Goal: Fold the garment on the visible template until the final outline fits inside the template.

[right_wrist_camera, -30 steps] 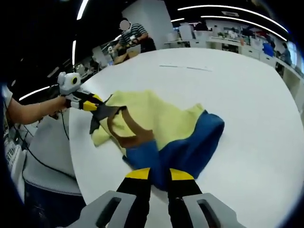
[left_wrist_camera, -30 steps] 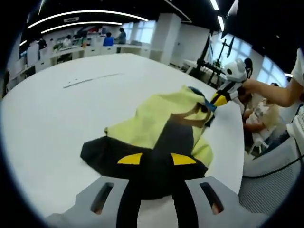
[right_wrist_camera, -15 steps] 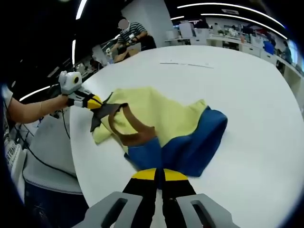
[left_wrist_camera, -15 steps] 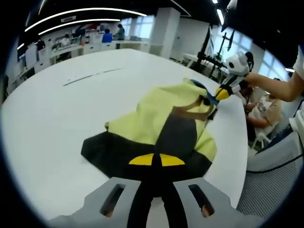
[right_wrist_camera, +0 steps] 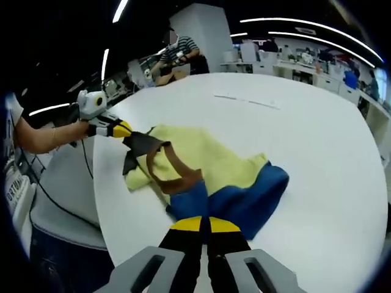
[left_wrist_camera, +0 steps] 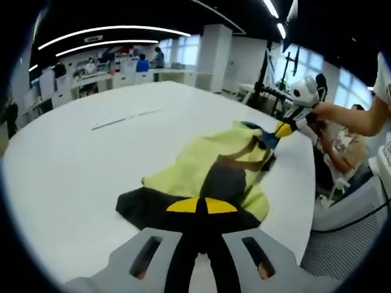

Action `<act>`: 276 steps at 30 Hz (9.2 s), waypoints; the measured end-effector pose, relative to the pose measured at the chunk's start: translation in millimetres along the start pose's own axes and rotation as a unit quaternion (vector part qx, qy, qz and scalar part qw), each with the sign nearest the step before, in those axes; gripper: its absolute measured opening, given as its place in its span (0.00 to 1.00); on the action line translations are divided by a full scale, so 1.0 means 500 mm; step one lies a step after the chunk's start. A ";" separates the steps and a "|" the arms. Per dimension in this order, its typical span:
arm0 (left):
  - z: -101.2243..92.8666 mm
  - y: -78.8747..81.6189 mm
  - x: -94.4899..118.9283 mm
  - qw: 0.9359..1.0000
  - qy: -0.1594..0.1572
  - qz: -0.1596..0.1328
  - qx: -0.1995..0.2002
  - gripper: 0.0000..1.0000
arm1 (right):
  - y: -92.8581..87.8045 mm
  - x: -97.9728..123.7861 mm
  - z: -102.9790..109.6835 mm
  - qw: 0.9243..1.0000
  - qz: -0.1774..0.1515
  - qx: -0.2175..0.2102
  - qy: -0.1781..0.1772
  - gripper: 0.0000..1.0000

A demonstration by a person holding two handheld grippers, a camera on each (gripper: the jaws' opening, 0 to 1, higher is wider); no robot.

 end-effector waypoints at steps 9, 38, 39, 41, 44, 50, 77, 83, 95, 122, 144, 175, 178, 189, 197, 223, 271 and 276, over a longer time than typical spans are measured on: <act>0.002 0.056 0.034 0.999 0.017 -0.049 0.007 0.00 | 0.040 0.022 0.010 1.000 -0.003 0.020 -0.007 0.00; 0.122 0.255 0.042 0.975 0.096 -0.197 0.022 0.00 | 0.268 0.020 -0.083 0.987 -0.077 0.086 -0.108 0.00; 0.127 0.258 0.038 0.975 0.096 -0.197 0.022 0.00 | 0.276 0.015 -0.093 0.987 -0.081 0.081 -0.112 0.00; 0.142 0.264 0.027 0.975 0.097 -0.198 0.026 0.00 | 0.285 0.007 -0.105 0.987 -0.084 0.079 -0.115 0.00; 0.163 0.268 0.011 0.975 0.102 -0.195 0.024 0.00 | 0.302 -0.006 -0.123 0.985 -0.086 0.081 -0.124 0.00; 0.208 0.272 -0.030 0.975 0.130 -0.181 -0.001 0.00 | 0.325 -0.045 -0.167 0.983 -0.093 0.061 -0.149 0.00; 0.381 0.204 -0.225 0.971 0.196 -0.121 0.065 0.00 | 0.314 -0.262 -0.333 0.979 -0.098 -0.062 -0.168 0.00; 0.403 0.178 -0.249 0.974 0.202 -0.091 0.042 0.00 | 0.301 -0.291 -0.351 0.978 -0.085 -0.062 -0.178 0.00; 0.425 0.135 -0.279 0.977 0.207 -0.054 0.016 0.00 | 0.287 -0.332 -0.373 0.979 -0.078 -0.052 -0.181 0.00; 0.351 0.159 -0.193 0.982 0.163 -0.091 0.037 0.40 | 0.278 -0.272 -0.272 0.996 -0.029 -0.040 -0.076 0.66; 0.180 0.137 -0.102 0.994 0.063 -0.088 0.000 0.66 | 0.211 -0.178 -0.134 1.000 0.003 0.007 0.005 0.84; -0.016 0.010 -0.008 0.999 -0.022 -0.034 -0.020 0.67 | 0.001 -0.086 0.028 0.993 0.077 0.055 0.075 0.73; -0.036 -0.008 -0.010 0.999 -0.030 -0.025 -0.030 0.63 | -0.016 -0.084 0.034 0.992 0.080 0.068 0.072 0.68; -0.060 -0.089 -0.020 0.997 -0.035 0.036 -0.054 0.43 | -0.033 -0.085 0.040 0.988 0.070 0.131 0.049 0.45; -0.061 -0.118 -0.026 0.990 -0.020 0.075 -0.114 0.30 | -0.042 -0.104 0.041 0.982 0.078 0.166 0.038 0.34; -0.031 -0.120 -0.044 0.999 0.021 0.045 0.006 0.00 | -0.032 -0.126 0.017 0.972 0.077 0.223 -0.015 0.00; 0.362 -0.067 0.210 0.816 0.324 -0.243 0.412 0.00 | 0.069 0.107 -0.327 0.953 -0.083 -0.058 -0.285 0.00; 0.383 -0.081 0.219 0.796 0.337 -0.255 0.433 0.00 | 0.051 0.125 -0.363 0.945 -0.078 -0.075 -0.309 0.00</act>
Point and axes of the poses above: the point that each gripper's makers call its tool centre point, and the gripper's own axes: x roughly backward along the fingers, z roughly to its left, y roughly out of its top, the point moved 3 cm from there along x, roughly backward along the fingers, and after that the axes turned 2 degrees about z, right-handed, at the moved point
